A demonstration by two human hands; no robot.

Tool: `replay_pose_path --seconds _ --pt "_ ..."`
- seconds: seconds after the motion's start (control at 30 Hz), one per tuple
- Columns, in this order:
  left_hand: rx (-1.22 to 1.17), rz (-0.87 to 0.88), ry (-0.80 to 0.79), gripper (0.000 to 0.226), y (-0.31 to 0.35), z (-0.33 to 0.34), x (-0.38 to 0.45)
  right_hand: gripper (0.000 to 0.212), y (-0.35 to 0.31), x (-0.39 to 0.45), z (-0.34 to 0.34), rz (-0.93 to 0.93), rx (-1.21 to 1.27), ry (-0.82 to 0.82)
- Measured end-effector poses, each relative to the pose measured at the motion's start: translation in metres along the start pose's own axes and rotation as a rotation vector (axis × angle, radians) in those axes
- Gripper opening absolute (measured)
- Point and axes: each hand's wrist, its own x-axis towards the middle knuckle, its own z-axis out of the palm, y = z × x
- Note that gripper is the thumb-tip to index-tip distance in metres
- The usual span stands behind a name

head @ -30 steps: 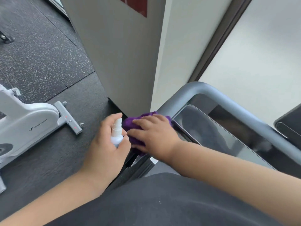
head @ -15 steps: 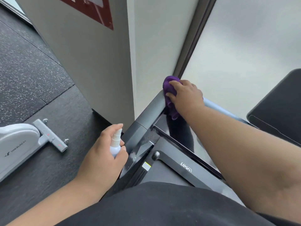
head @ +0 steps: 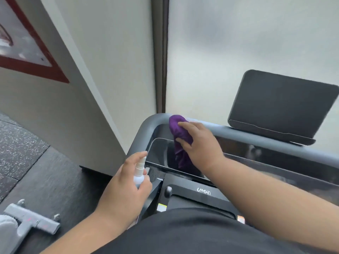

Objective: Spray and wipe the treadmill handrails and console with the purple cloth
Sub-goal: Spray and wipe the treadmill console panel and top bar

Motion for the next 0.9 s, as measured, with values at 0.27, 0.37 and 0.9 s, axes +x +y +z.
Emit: replay_pose_path --seconds 0.27,0.37,0.9 --pt "0.014 0.162 -0.224 0.066 0.05 0.048 0.035 0.046 0.045 -0.099 -0.045 0.224 0.084 0.01" --pt "-0.004 0.227 -0.294 0.067 0.071 0.069 0.041 0.046 0.059 -0.122 -0.06 0.287 0.085 0.04" --pt "0.257 0.381 -0.365 0.058 0.18 0.225 0.118 0.048 0.161 -0.171 -0.133 0.339 0.049 -0.039"
